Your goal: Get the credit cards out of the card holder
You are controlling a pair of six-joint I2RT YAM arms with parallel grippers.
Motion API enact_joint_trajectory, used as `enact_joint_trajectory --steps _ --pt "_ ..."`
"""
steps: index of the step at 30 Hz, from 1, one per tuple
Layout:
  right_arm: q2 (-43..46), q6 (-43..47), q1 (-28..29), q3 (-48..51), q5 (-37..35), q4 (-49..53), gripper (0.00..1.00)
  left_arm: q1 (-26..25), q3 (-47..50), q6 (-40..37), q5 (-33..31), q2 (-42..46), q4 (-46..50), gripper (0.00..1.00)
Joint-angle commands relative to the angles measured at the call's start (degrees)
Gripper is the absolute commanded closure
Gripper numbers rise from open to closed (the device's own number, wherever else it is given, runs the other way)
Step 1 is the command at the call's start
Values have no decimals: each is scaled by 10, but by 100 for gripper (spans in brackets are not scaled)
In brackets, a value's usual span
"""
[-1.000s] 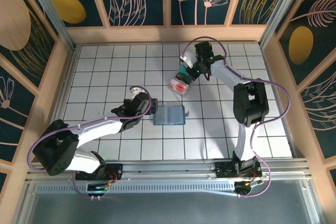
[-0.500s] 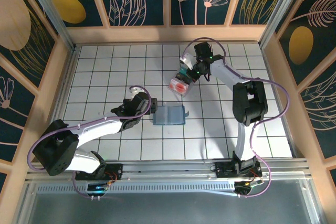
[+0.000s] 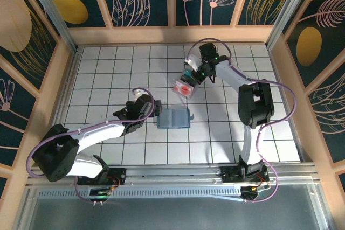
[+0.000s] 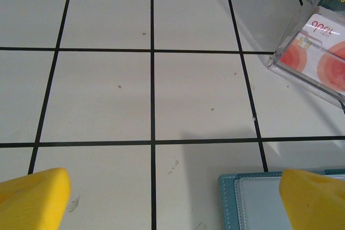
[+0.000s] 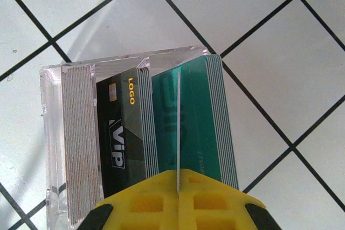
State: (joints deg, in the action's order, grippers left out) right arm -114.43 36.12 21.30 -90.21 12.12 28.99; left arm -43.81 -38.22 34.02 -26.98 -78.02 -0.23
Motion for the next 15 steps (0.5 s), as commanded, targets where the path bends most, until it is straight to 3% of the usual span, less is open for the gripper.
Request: enact_joint_trajectory --steps 1,11,15 --pt "-16 6 -6 -17 2 30 100 4 7 -6 -1 10 -2 1" --pt "-21 -1 -5 -29 -1 34 83 4 7 -6 -3 14 1 1" --pt "-17 -2 -5 -30 -5 33 81 5 8 -6 -5 16 1 1"
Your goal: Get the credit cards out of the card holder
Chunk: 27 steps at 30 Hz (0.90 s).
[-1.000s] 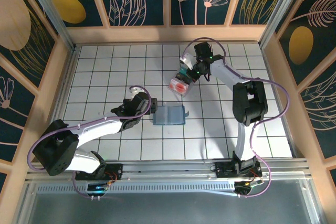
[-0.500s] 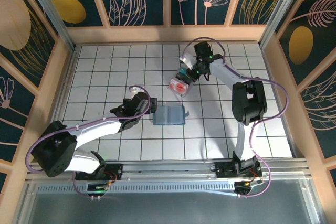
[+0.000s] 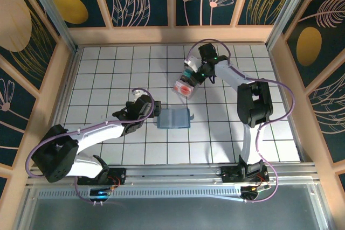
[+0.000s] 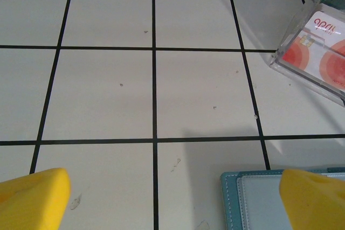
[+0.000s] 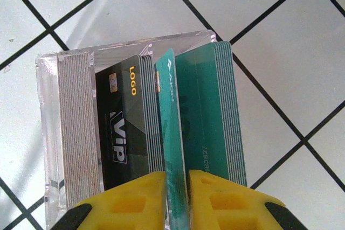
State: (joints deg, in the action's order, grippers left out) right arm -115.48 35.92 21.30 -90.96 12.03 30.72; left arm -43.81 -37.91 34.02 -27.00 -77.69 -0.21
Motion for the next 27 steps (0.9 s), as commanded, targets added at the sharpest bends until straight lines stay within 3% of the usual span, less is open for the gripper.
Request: enact_joint_trajectory --steps 1,12,27 --pt "-5 -1 -5 -23 -4 14 81 5 5 -7 -5 14 1 1" --pt "25 -20 -6 -13 -9 -7 82 4 5 -9 -6 15 -4 1" --pt "138 -100 -10 67 -48 -69 60 7 9 -10 -22 31 6 1"
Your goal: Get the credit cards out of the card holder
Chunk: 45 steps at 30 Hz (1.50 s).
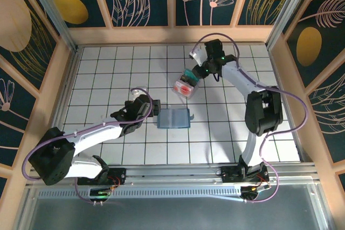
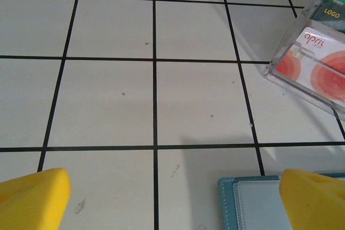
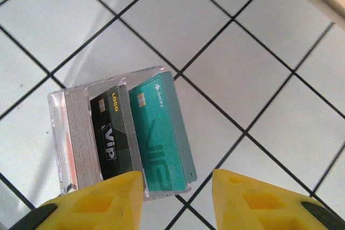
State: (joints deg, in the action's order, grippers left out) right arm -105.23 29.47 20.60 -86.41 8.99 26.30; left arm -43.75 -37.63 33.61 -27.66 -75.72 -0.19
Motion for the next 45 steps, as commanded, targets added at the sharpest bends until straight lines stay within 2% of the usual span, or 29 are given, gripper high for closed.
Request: enact_joint_trajectory --steps 1,5,14,19,25,32,45 --pt "46 -47 -4 32 -21 -31 59 6 4 -9 -16 8 12 1" --pt "89 -89 -3 76 -29 -57 57 5 -10 -29 -14 -10 38 1" --pt "175 -230 6 167 -117 -65 57 -19 -16 -55 -19 -50 35 1" --pt "228 -303 31 218 -169 -42 58 -45 -45 -60 -45 -107 58 1" --pt "285 -377 63 266 -195 -25 57 -63 -58 -62 -32 -155 59 1" --pt "342 -449 93 303 -226 -13 57 -68 -49 -47 -31 -191 71 1" --pt "406 -519 104 347 -259 -10 55 -66 -28 26 -89 -221 126 1"
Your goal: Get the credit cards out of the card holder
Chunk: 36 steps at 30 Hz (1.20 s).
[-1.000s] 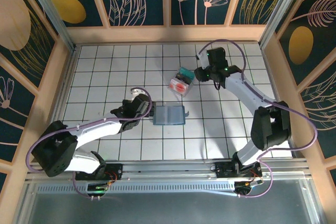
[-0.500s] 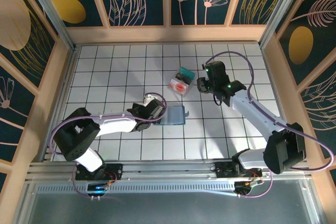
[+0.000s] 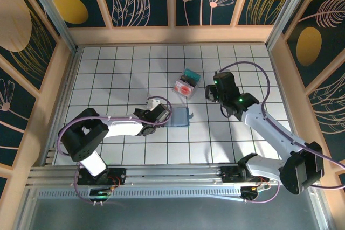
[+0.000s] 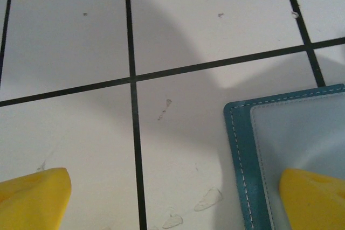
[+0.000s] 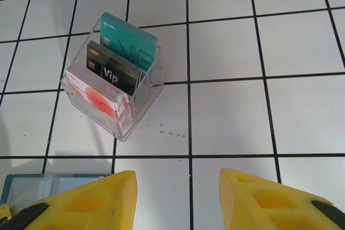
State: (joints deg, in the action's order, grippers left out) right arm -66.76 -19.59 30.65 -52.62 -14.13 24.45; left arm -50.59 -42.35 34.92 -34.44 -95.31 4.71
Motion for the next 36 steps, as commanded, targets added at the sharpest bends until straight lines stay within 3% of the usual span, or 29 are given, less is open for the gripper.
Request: enact_joint_trajectory --steps 1,14,23,30,36 --pt "27 -31 4 9 -31 10 55 4 20 16 -25 -25 81 1" --pt "88 -51 3 23 -53 -11 46 13 19 8 -12 2 74 1" --pt "146 -61 -8 49 -82 -24 31 29 -8 -6 42 60 17 1" --pt "170 -52 -15 58 -89 -40 22 70 -16 -22 73 103 -13 1" --pt "183 -52 -16 68 -128 -44 18 117 9 -44 55 154 -13 1"
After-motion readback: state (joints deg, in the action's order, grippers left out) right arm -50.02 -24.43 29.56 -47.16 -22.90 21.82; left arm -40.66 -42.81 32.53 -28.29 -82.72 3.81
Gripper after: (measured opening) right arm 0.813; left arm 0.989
